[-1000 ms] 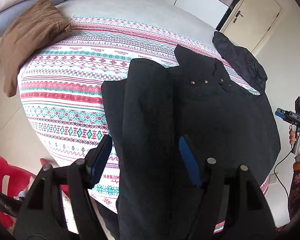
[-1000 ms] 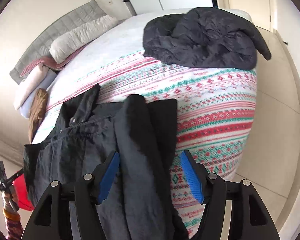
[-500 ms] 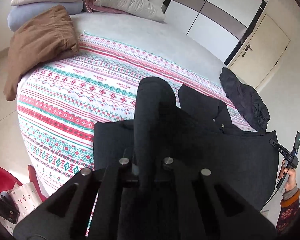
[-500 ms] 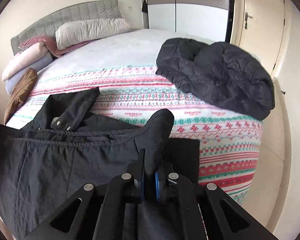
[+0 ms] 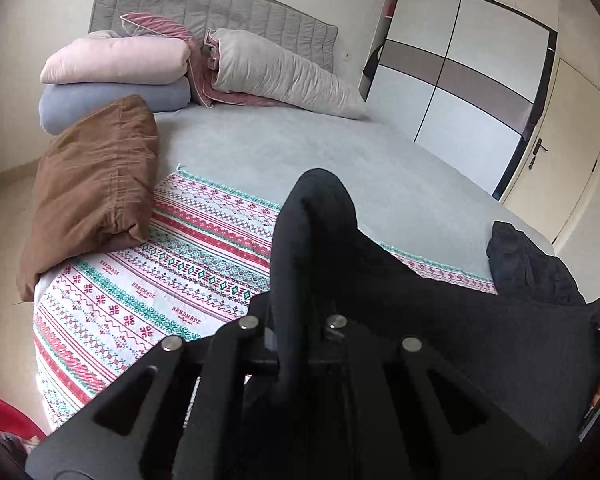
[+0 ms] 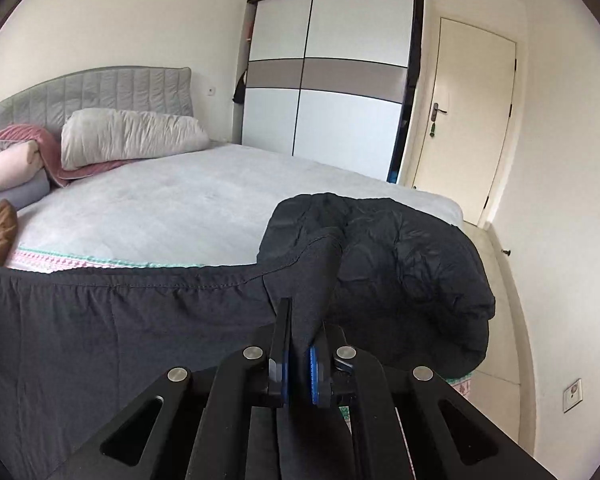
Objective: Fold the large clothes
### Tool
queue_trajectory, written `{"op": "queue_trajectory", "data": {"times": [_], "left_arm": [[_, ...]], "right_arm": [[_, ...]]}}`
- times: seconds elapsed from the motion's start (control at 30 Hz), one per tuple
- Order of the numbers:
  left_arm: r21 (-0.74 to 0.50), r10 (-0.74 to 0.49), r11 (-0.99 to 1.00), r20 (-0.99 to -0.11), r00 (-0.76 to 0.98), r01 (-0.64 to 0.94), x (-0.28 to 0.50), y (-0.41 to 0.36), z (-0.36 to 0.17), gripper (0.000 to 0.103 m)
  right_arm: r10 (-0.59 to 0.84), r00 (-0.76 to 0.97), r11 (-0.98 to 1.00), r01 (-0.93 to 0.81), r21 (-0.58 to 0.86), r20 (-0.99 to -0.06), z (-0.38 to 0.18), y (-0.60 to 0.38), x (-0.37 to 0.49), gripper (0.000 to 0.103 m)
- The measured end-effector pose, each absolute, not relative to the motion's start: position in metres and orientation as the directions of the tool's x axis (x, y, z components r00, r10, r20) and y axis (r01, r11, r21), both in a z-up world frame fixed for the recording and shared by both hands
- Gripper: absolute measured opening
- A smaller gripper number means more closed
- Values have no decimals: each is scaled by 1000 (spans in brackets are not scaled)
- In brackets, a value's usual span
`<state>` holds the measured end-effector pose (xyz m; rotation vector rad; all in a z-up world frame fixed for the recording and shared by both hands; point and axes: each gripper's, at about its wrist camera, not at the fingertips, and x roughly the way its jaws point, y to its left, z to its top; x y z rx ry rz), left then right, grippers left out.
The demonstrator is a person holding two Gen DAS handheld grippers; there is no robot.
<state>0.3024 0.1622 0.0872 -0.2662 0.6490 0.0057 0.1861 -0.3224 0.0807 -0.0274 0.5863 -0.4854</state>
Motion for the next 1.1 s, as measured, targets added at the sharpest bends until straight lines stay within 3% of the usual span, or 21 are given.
{"op": "queue_trajectory", "data": {"times": [0.23, 0.3, 0.43, 0.5, 0.6, 0.63, 0.67, 0.73, 0.77, 0.93, 1.1], "left_arm": [[-94, 23, 986, -746, 666, -140, 358, 150, -33, 8], [-142, -10, 975, -793, 609, -169, 368, 158, -58, 12], [-195, -9, 951, -792, 611, -239, 372, 182, -57, 21], [-203, -3, 943, -796, 605, -263, 369, 192, -53, 31], [-202, 2, 944, -786, 618, -260, 354, 192, -36, 33], [-197, -5, 952, -776, 630, -235, 348, 184, -29, 40], [-192, -22, 961, -767, 642, -197, 342, 172, -22, 45], [-180, -67, 978, -755, 652, -108, 332, 138, -9, 69], [-178, -101, 983, -748, 656, -52, 326, 116, -3, 71], [-184, -232, 973, -759, 609, 141, 311, 31, -7, 80], [-78, -124, 992, -808, 576, 103, 329, 61, -39, 82]], "right_arm": [[-436, 582, 882, 428, -198, -687, -32, -349, 251, 6], [-403, 540, 884, 439, -161, -739, -58, -358, 259, 6], [-389, 489, 870, 474, -136, -780, -74, -372, 263, 11], [-385, 488, 864, 489, -120, -784, -70, -376, 260, 17], [-439, 503, 851, 498, -166, -745, -50, -361, 246, 26], [-440, 528, 862, 474, -178, -727, -40, -350, 243, 30], [-422, 562, 882, 436, -179, -712, -31, -334, 241, 42], [-353, 620, 925, 345, -160, -701, -15, -298, 243, 63], [-298, 645, 948, 285, -140, -703, -10, -276, 247, 68], [-77, 634, 997, 33, -72, -769, -27, -177, 274, 73], [-66, 577, 998, 29, -60, -814, -66, -181, 281, 73]]}}
